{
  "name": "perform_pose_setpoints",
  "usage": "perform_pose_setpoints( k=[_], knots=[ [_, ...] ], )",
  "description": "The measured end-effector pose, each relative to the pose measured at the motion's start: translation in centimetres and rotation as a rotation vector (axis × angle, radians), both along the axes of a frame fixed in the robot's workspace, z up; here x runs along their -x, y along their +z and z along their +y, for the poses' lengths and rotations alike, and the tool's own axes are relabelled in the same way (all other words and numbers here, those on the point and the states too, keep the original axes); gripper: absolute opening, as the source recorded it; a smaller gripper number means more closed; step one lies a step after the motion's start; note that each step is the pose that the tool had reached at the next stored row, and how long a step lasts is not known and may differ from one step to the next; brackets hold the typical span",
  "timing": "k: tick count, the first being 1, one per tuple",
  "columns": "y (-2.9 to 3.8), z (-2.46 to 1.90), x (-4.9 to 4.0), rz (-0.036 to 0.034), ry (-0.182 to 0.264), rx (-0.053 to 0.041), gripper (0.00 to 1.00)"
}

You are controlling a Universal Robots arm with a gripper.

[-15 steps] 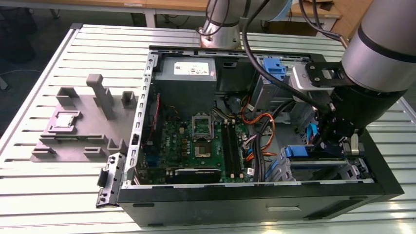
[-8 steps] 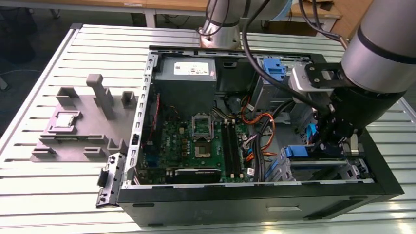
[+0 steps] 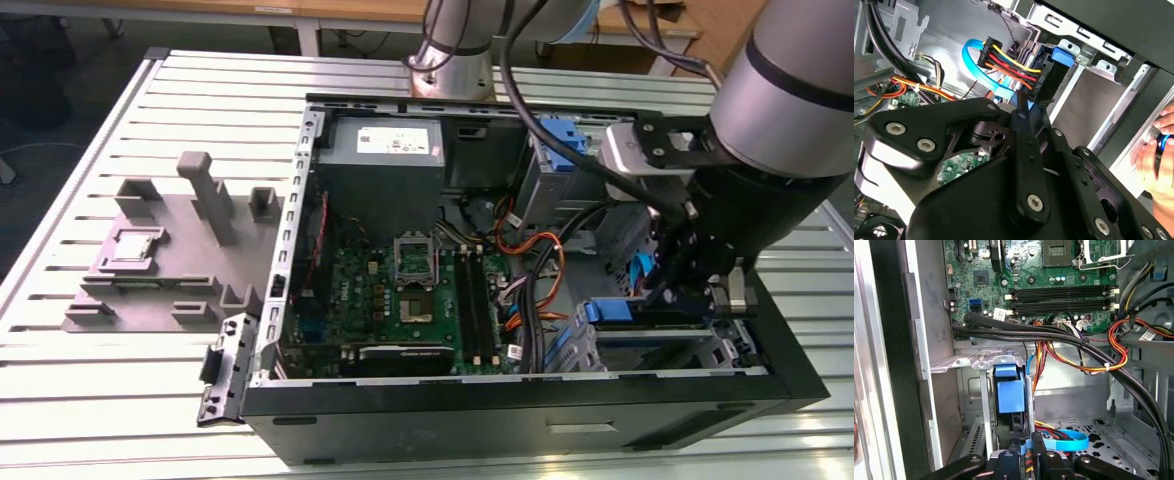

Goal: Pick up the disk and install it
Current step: 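Insert the second disk wire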

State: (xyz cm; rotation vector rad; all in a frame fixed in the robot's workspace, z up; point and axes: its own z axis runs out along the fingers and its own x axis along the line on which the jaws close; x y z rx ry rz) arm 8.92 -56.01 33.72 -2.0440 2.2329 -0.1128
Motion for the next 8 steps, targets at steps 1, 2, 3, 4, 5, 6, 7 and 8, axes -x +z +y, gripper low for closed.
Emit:
perform_pose_setpoints(
  k=[1, 2, 3, 4, 5, 6, 7, 8],
  knots=[
    [0.12, 0.00, 0.00, 0.0005, 0.000, 0.0001, 0.24],
    [0.23, 0.00, 0.00, 0.0011, 0.000, 0.0001, 0.24],
    [0.29, 0.00, -0.01, 0.0019, 0.000, 0.0000, 0.24],
    [0.33, 0.00, -0.05, 0.0030, -0.001, -0.0001, 0.24],
    [0.38, 0.00, -0.09, 0.0050, -0.001, -0.0001, 0.24],
    [0.43, 0.00, -0.14, 0.0073, -0.002, 0.0000, 0.24],
    [0.47, 0.00, -0.19, 0.0101, -0.003, 0.0001, 0.22],
    [0.50, 0.00, -0.24, 0.0123, -0.003, 0.0001, 0.16]
  ],
)
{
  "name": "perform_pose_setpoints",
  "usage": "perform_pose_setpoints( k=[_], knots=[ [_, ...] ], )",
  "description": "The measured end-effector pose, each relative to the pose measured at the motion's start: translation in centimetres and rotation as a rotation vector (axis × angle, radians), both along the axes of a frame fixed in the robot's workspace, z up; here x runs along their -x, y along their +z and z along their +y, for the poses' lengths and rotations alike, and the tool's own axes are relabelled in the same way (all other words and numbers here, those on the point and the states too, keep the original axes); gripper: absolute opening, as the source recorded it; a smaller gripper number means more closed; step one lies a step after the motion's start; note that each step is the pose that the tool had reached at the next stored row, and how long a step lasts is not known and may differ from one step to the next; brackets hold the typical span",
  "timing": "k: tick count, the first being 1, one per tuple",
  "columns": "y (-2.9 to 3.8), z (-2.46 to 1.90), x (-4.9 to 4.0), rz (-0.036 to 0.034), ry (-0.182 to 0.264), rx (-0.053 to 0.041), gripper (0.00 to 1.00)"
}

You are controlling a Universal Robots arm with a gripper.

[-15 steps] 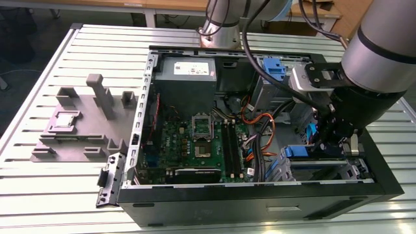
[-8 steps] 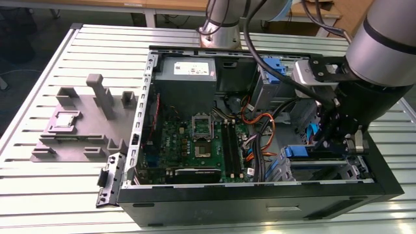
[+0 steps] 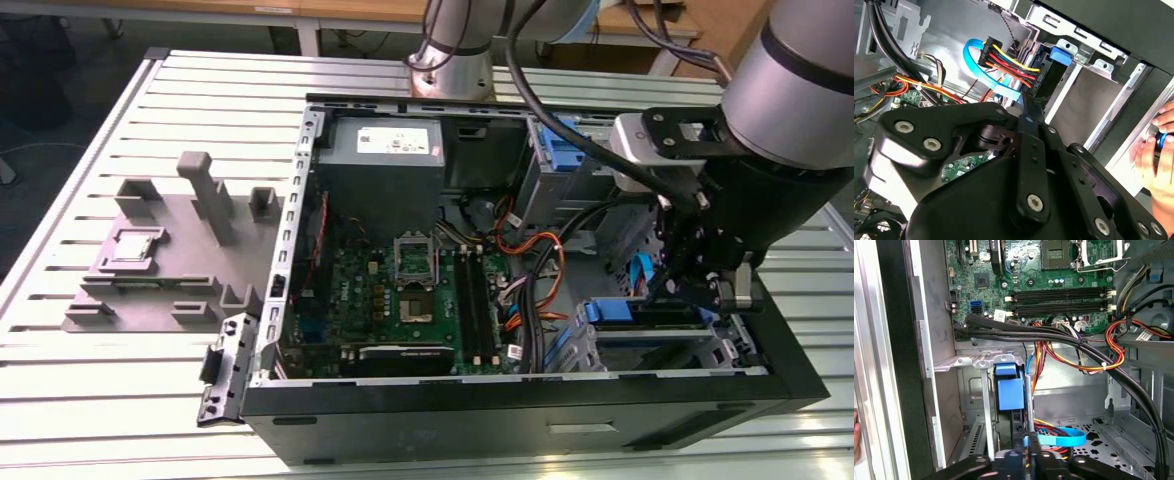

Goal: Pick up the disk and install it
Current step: 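Insert the second disk wire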

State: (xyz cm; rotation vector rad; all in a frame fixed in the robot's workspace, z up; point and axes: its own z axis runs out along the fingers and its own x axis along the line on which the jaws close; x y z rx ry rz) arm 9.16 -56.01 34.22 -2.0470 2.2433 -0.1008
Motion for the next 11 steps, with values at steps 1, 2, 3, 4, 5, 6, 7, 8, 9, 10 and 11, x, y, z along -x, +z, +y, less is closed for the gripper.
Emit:
perform_pose_setpoints(
  k=[1, 2, 3, 4, 5, 6, 7, 8, 9, 10, 11],
  knots=[
    [0.03, 0.00, -0.05, 0.0023, 0.000, 0.0001, 0.16],
    [0.04, 0.01, -0.10, 0.0044, -0.001, 0.0000, 0.10],
    [0.05, 0.01, -0.15, 0.0061, -0.001, -0.0001, 0.10],
    [0.05, 0.01, -0.18, 0.0072, -0.001, 0.0000, 0.10],
    [0.05, 0.01, -0.18, 0.0073, -0.002, -0.0001, 0.10],
    [0.05, 0.00, -0.18, 0.0074, -0.002, 0.0000, 0.10],
    [0.05, 0.00, -0.18, 0.0074, -0.002, 0.0000, 0.10],
    [0.05, 0.00, -0.19, 0.0074, -0.002, 0.0000, 0.10],
    [0.05, 0.00, -0.19, 0.0074, -0.002, 0.0000, 0.10],
    [0.05, 0.00, -0.19, 0.0074, -0.002, 0.0001, 0.10],
    [0.05, 0.00, -0.19, 0.0075, -0.002, 0.0000, 0.10]
  ],
)
